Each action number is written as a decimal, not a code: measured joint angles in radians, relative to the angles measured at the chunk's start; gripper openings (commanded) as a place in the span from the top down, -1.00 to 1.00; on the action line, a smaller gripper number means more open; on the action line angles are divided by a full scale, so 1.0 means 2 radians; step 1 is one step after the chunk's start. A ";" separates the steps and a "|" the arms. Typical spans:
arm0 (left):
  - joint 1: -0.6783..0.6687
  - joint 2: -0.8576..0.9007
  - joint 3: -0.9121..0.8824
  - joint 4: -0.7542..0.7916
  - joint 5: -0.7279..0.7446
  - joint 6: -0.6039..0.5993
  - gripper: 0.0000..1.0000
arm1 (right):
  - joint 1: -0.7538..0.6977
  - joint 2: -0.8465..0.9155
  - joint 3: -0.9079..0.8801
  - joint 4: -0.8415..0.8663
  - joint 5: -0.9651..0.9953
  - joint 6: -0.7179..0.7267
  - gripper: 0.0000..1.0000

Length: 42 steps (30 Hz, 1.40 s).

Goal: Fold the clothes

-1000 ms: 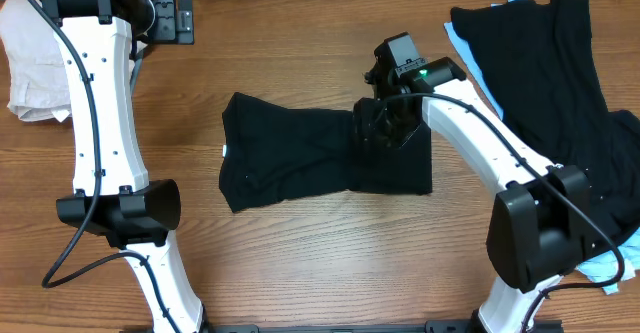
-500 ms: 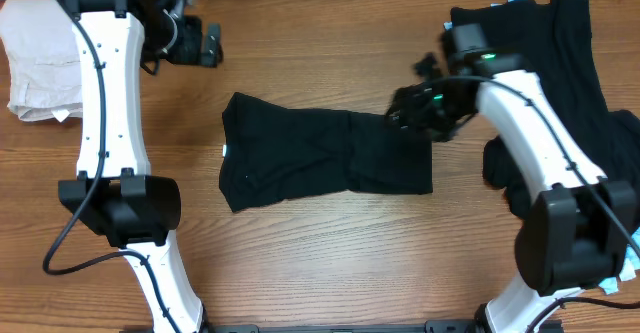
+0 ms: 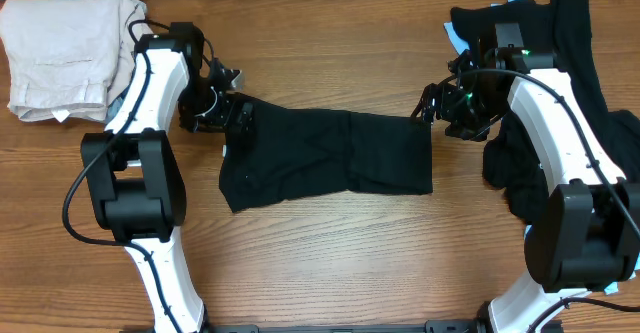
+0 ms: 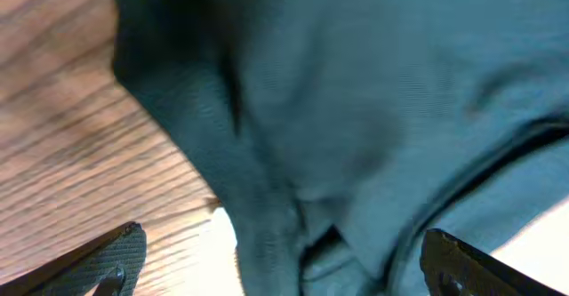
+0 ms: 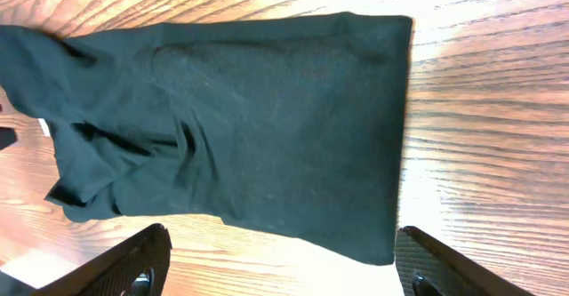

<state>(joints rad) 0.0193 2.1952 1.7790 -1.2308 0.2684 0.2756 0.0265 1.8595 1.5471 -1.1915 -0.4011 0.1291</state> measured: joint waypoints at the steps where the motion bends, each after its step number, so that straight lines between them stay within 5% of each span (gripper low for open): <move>1: 0.000 0.000 -0.009 0.008 -0.012 -0.006 -1.00 | 0.000 0.000 0.000 0.000 0.000 0.000 -0.71; 22: -0.027 -0.022 -0.106 0.075 -0.016 -0.094 -0.87 | 0.000 0.000 0.000 0.001 0.009 0.001 -0.76; 25: -0.061 -0.024 -0.111 0.082 -0.025 -0.117 -0.59 | 0.000 0.000 0.000 0.001 0.009 0.001 -0.76; 26: -0.074 -0.024 -0.112 0.084 -0.039 -0.129 -0.32 | 0.000 0.000 0.000 0.000 0.009 0.001 -0.75; 29: -0.097 -0.024 -0.115 0.086 -0.076 -0.154 0.47 | 0.000 0.000 0.000 -0.002 0.009 0.000 -0.52; 32: -0.104 -0.024 -0.119 0.086 -0.089 -0.168 0.88 | 0.000 0.000 0.000 -0.002 0.010 0.000 -0.13; 37: -0.094 -0.024 -0.120 0.083 -0.088 -0.178 0.92 | 0.004 0.000 -0.005 0.006 0.011 0.001 0.88; 42: -0.067 -0.022 -0.117 0.046 -0.107 -0.160 0.92 | 0.027 -0.002 -0.060 0.062 -0.004 0.002 0.92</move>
<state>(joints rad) -0.1146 2.1513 1.5452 -1.1381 0.0536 -0.0437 0.0807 1.8545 1.4281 -1.0668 -0.4088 0.1329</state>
